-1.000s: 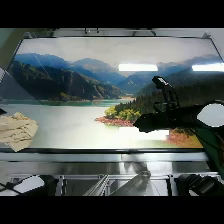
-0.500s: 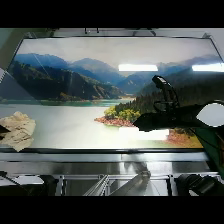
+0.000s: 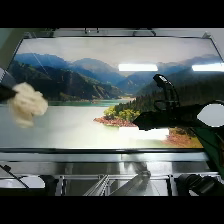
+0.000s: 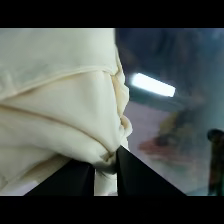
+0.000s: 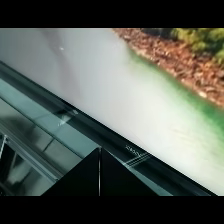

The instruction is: Fold the shirts.

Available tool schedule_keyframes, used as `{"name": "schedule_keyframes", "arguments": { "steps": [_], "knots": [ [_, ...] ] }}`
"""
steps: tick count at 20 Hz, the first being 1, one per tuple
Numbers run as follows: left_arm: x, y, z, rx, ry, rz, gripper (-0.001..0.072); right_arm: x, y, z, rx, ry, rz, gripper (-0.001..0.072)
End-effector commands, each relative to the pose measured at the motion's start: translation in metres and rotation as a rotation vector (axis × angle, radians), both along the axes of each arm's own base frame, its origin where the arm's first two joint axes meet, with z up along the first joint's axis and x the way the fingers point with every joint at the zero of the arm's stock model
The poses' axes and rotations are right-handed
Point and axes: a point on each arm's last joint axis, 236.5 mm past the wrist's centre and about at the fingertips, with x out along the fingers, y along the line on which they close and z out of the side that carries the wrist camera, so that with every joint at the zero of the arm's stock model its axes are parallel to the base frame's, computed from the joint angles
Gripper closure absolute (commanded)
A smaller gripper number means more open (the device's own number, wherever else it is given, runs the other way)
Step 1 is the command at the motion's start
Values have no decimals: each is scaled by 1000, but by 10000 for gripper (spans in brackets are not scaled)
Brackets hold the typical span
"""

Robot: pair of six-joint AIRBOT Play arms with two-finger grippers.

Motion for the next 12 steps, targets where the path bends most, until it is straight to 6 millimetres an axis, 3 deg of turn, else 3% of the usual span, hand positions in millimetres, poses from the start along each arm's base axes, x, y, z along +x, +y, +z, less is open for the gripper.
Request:
{"name": "schedule_keyframes", "arguments": {
  "steps": [1,3,6,9,12],
  "knots": [
    [17,-143,89,-80,-215,-351,689,4,2,3,18,-8,-13,690],
    [7,-216,79,-60,-193,-513,689,4,2,3,18,-8,-13,690],
    [-15,-306,31,-1,-145,-663,688,2,2,2,15,-2,-8,690],
    [-43,-367,-24,23,-66,-782,687,7,-2,0,-5,-24,-15,689],
    [-72,-409,-71,8,41,-889,691,13,-8,-1,-20,-37,-31,689]
  ]
}}
